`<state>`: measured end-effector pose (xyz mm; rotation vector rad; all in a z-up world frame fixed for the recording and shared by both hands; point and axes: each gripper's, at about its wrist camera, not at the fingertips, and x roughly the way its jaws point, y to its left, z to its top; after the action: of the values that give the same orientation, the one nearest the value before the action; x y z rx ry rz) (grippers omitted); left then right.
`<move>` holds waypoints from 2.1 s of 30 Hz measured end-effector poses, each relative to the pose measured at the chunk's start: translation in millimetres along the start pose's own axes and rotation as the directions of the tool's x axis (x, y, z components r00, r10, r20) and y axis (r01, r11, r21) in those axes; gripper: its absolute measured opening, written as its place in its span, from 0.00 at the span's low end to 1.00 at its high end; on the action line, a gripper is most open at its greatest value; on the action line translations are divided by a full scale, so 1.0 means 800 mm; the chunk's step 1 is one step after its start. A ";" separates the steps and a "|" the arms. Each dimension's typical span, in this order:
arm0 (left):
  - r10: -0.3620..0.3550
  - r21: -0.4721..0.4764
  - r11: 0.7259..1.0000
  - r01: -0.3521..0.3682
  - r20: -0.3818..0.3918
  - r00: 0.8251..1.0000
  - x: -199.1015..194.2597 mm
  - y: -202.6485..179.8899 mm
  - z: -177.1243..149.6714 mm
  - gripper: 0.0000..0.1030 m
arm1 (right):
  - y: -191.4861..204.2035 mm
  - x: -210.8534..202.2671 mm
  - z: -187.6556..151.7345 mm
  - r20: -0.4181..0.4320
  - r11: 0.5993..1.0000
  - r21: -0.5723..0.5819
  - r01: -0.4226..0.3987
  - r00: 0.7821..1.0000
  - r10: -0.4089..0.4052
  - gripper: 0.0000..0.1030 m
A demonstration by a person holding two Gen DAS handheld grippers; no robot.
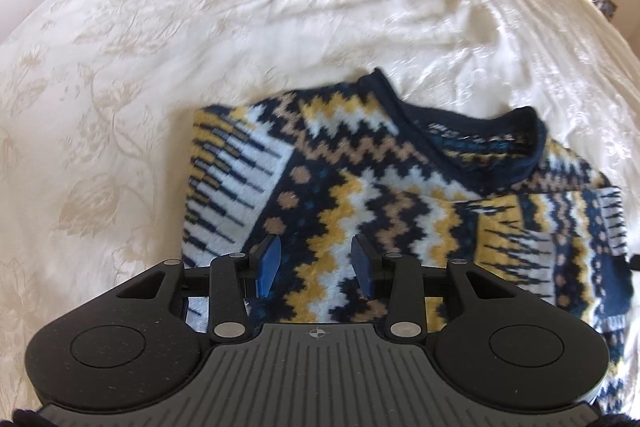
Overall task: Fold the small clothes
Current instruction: 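Grasp the folded cuff with the right gripper and adjust it flat, then move both grippers toward the ribbed hem of the sweater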
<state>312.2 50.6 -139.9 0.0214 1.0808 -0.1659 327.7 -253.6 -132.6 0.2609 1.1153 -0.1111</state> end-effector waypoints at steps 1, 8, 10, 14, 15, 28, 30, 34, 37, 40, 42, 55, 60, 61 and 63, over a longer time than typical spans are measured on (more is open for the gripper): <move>-0.006 -0.006 1.000 0.006 -0.001 1.000 0.001 0.003 -0.001 0.37 | -0.001 -0.002 -0.003 0.000 1.000 0.007 -0.005 1.000 0.005 0.14; -0.014 0.004 1.000 0.014 -0.054 0.998 0.023 0.013 -0.008 0.37 | 0.013 -0.013 -0.008 0.062 0.994 -0.002 -0.113 0.992 0.113 0.51; -0.020 -0.021 1.000 0.019 -0.051 0.998 0.028 0.017 -0.009 0.37 | 0.025 -0.007 -0.007 0.050 0.993 -0.045 -0.107 0.993 0.109 0.51; -0.027 -0.018 0.999 0.027 -0.041 0.999 0.030 0.016 -0.011 0.39 | 0.042 0.009 -0.009 0.004 0.990 -0.133 -0.041 0.999 0.042 0.53; -0.037 -0.014 0.999 0.036 -0.038 0.999 0.029 0.017 -0.012 0.42 | 0.043 0.018 -0.011 -0.019 0.989 -0.151 -0.003 1.000 0.000 0.54; -0.058 0.022 0.998 0.058 0.008 0.998 -0.030 0.023 -0.042 0.82 | 0.042 -0.021 -0.032 0.020 0.996 -0.091 0.005 1.000 -0.004 0.80; -0.058 0.022 0.998 0.058 0.011 0.998 -0.043 0.026 -0.051 0.82 | 0.045 -0.030 -0.040 0.028 0.996 -0.087 -0.014 0.999 0.016 0.88; -0.055 0.032 0.998 0.055 0.004 0.998 -0.065 0.030 -0.074 0.82 | 0.057 -0.045 -0.059 0.028 0.995 -0.088 -0.037 0.999 0.039 0.89; -0.057 0.032 0.998 0.057 -0.010 0.998 -0.077 0.032 -0.095 0.82 | 0.065 -0.052 -0.077 0.014 0.995 -0.088 -0.051 0.998 0.053 0.92; -0.054 0.035 0.998 0.055 -0.031 0.998 -0.088 0.033 -0.118 0.82 | 0.074 -0.059 -0.097 -0.003 0.993 -0.098 -0.060 0.998 0.060 0.92; -0.052 0.045 0.997 0.055 -0.052 0.997 -0.093 0.032 -0.134 0.82 | 0.079 -0.063 -0.112 -0.014 0.993 -0.103 -0.065 0.998 0.064 0.93; -0.091 0.095 0.990 0.106 -0.150 0.984 -0.090 0.033 -0.197 0.82 | 0.098 -0.076 -0.192 -0.085 0.997 -0.060 -0.055 0.995 0.050 0.93; -0.106 0.121 0.984 0.127 -0.167 0.980 -0.079 0.034 -0.204 0.84 | 0.097 -0.084 -0.210 -0.063 1.000 -0.001 -0.029 0.998 0.029 0.93; -0.110 0.125 0.983 0.132 -0.169 0.979 -0.077 0.034 -0.205 0.85 | 0.097 -0.086 -0.213 -0.056 1.000 0.009 -0.025 0.998 0.025 0.93; -0.117 0.128 0.982 0.140 -0.171 0.978 -0.074 0.035 -0.208 0.90 | 0.095 -0.090 -0.220 -0.046 0.999 0.028 -0.019 0.999 0.020 0.94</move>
<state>143.4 102.3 -167.9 0.0922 1.2332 -0.3622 159.5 -136.9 -129.4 0.3004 1.1574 -0.1036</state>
